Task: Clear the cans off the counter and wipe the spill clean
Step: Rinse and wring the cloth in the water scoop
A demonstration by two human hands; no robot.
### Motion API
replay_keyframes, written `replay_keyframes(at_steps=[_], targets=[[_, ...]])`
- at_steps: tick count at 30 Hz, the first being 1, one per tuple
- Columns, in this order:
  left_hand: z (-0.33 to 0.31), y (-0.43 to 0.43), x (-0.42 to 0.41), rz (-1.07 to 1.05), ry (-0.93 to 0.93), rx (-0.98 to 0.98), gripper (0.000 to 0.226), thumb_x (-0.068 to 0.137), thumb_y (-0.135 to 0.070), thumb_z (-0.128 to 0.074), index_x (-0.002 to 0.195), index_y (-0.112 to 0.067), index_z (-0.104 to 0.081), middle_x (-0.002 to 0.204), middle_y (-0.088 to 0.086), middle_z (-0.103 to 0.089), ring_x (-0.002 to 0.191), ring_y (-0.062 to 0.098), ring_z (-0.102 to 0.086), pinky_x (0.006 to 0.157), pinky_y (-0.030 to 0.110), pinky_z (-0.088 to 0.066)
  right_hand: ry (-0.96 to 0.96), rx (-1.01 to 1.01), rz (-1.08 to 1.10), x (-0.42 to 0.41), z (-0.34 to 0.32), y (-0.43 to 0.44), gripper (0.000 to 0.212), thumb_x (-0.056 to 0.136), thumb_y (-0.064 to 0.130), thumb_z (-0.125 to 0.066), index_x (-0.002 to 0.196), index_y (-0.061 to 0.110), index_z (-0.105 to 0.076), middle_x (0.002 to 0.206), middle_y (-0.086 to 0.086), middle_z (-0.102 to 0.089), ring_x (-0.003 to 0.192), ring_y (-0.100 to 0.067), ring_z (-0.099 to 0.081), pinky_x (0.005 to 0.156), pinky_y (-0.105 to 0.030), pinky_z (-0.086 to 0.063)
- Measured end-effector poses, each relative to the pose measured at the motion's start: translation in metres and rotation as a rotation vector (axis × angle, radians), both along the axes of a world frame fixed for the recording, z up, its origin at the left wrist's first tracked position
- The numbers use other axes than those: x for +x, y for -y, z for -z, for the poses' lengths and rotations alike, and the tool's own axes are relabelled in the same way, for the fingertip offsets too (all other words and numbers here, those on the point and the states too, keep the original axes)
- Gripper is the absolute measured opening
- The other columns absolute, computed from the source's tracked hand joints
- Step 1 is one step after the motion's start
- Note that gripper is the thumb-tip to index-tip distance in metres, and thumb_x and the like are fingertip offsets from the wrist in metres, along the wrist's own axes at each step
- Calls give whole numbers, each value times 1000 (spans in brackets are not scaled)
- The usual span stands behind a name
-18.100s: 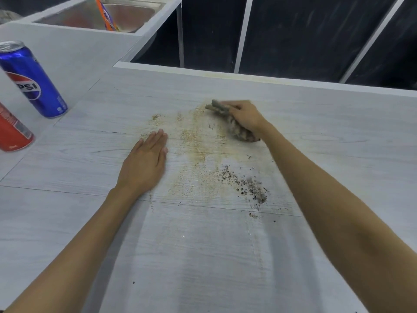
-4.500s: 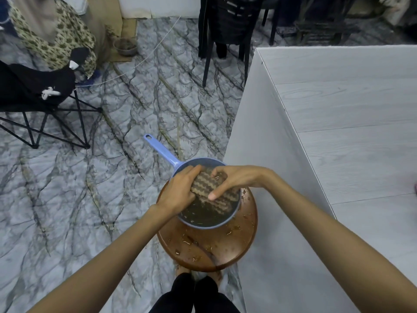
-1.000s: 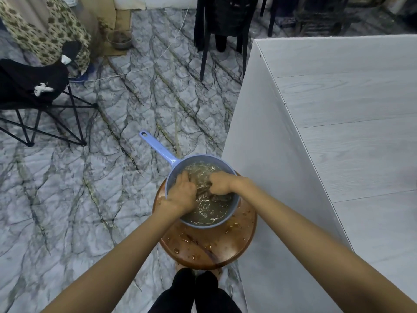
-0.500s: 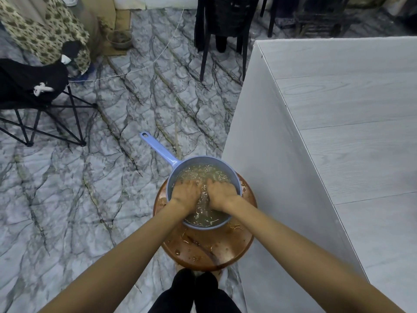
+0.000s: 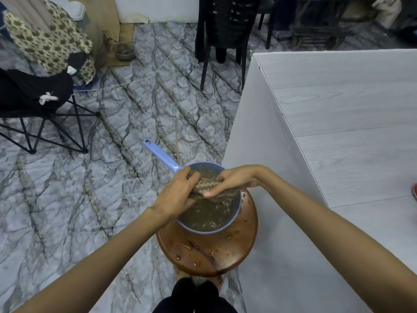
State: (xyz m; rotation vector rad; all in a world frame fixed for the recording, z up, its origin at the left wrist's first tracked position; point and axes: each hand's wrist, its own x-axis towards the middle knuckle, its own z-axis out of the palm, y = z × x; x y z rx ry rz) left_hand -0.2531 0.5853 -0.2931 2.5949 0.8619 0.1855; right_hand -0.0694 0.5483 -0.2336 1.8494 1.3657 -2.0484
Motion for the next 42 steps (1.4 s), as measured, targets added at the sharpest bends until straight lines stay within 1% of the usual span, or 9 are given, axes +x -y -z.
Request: replay_keyframes(at_steps=[4,8,13,16,20,24,26,33,42], targets=[[-3,3,1,-7,194,-12,43,75,-13,-58,113,-20,-38,112,15,-58,100,33,-58,73,43,-54,-217,-162,94,6,10,-1,47,66,38,-69,103,10,-62,100,-2,-68,90,-15,-64,85,-28,-54],[1,2,2,11,180,-67,59,74,-5,-58,119,-28,-27,121,14,-58,102,35,-61,75,47,-54,-274,-205,141,0,21,0,18,89,6,-56,107,5,-56,101,-10,-65,87,-23,-68,77,-36,-59],[11,-1,6,-21,15,-68,53,77,-8,-59,126,-18,-41,120,12,-61,103,34,-61,73,46,-54,15,-8,37,-6,15,0,10,82,6,-67,79,9,-58,65,-4,-59,41,-6,-52,38,-16,-44],[15,-1,13,-123,-80,-101,42,79,-13,-59,119,-15,-49,104,14,-67,93,35,-64,70,46,-54,384,241,-188,-16,10,-4,22,78,14,-71,95,7,-59,72,-9,-61,53,-17,-55,48,-24,-45],[9,3,25,-263,17,-370,30,76,-30,-68,100,-14,-65,96,12,-70,88,29,-65,76,38,-53,729,631,-391,-25,7,-6,10,83,11,-55,93,9,-59,103,-18,-63,91,-33,-60,65,-31,-39],[-6,10,28,-410,49,-759,20,71,-31,-72,75,-13,-64,56,1,-60,43,14,-52,38,22,-39,841,727,-497,-28,9,-6,14,82,10,-56,95,6,-61,100,-17,-64,93,-34,-61,65,-34,-39],[-8,14,24,-474,112,-1046,21,74,-26,-69,69,-9,-58,41,-3,-46,29,10,-35,33,17,-24,851,756,-541,-31,10,-5,8,81,9,-56,88,7,-60,98,-17,-65,93,-34,-61,66,-35,-41],[-12,16,18,-558,191,-1829,39,83,-18,-57,51,-21,-35,37,-10,-31,25,2,-24,25,12,-9,817,903,-600,-35,19,-7,15,84,8,-51,93,8,-63,95,-13,-67,88,-31,-64,68,-35,-46],[-4,18,9,-302,420,-2325,48,64,-18,-81,55,-19,-34,37,-7,-36,25,4,-29,20,14,-17,863,968,-693,-37,11,-7,25,95,9,-36,108,5,-56,105,-15,-66,97,-34,-62,64,-34,-33]])
